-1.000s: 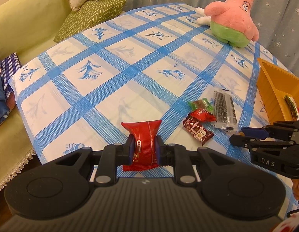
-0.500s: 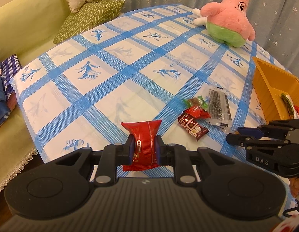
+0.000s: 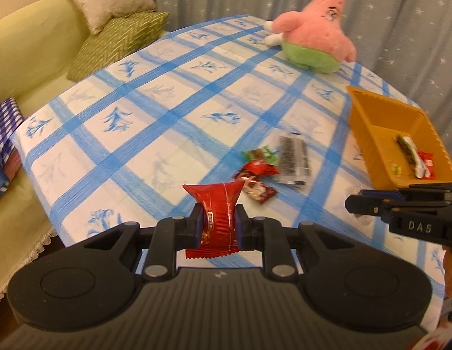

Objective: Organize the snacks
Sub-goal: 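Carry the red candy and clear packet over the orange tray with both tools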

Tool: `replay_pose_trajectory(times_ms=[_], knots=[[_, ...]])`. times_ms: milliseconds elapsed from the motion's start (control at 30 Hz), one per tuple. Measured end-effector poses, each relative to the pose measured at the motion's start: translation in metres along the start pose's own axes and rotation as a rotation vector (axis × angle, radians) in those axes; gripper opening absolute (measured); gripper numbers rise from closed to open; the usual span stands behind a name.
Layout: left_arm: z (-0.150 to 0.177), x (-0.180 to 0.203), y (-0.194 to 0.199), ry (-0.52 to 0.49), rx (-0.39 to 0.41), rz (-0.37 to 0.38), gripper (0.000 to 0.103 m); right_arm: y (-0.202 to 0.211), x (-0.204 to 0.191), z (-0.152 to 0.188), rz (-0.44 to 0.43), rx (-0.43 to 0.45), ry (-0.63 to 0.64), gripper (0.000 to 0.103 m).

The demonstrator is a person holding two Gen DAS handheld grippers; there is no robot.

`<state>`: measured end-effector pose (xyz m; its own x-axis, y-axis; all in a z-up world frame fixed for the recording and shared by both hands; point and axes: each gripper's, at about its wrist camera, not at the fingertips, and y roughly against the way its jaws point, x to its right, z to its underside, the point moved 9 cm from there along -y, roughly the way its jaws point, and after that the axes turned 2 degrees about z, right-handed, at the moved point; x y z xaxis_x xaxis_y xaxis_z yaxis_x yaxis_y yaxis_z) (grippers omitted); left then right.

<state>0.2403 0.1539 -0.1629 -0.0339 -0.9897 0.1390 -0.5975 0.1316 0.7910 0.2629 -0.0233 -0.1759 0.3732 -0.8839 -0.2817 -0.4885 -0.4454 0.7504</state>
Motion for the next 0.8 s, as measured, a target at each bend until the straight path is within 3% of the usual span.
replay_pose_trajectory(times_ms=[800], knots=[[-0.035, 0.182, 0.018, -0.265, 0.084, 0.244, 0.019, 0.135, 0.121, 0.003, 0.172, 0.219, -0.255, 0.021]])
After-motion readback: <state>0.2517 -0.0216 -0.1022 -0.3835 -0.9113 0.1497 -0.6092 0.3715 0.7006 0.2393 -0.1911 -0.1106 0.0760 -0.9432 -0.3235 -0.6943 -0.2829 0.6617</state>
